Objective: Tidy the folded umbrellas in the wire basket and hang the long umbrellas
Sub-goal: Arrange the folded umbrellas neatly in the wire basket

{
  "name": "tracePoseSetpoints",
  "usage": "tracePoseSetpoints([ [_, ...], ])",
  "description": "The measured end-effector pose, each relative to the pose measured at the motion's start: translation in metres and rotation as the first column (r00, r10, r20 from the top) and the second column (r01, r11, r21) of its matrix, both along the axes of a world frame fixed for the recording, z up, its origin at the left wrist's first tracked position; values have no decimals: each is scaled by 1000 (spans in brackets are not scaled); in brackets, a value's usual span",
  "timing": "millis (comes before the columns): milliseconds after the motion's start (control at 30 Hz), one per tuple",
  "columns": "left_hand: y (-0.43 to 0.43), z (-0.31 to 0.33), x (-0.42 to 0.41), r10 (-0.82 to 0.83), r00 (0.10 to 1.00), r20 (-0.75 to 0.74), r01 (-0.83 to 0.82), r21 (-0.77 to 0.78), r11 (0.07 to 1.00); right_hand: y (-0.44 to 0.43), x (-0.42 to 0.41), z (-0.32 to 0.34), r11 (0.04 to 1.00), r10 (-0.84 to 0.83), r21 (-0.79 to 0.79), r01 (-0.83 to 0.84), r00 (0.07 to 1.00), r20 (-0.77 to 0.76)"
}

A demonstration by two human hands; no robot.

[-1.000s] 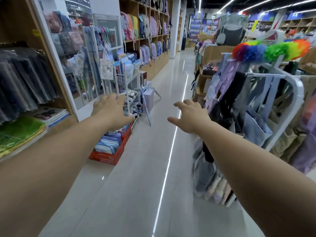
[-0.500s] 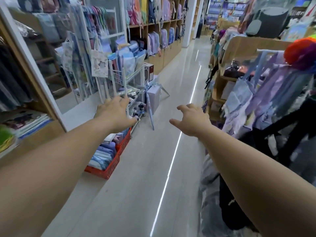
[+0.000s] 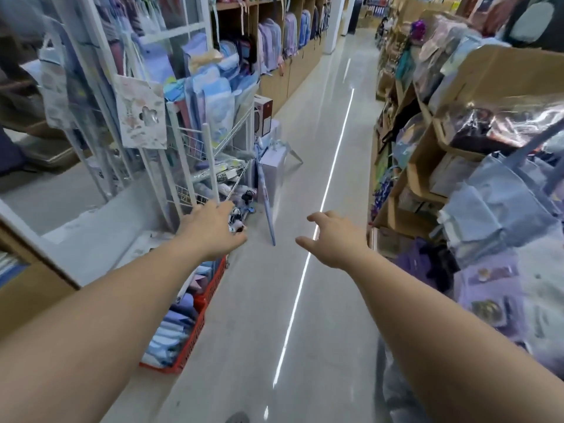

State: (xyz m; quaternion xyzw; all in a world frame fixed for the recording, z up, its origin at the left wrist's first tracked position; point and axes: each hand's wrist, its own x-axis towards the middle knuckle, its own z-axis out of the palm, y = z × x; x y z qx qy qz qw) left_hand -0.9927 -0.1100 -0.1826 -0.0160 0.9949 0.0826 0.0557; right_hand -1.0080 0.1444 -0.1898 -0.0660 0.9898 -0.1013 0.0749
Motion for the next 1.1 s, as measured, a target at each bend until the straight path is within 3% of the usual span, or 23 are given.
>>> tracePoseSetpoints([
  [400,9,-57,-271,-22,998,52,23,-32,999,8,-278,-57,999,-3,-41,7,994,105],
  [733,56,-88,-464,134,978,161,-145,59,988,56,-511,-79,992,120,19,-127,970,212],
  [1100,8,-186,-645,351,900,258,-399,166,902,-27,-735,-143,918,353,77,-390,890,288],
])
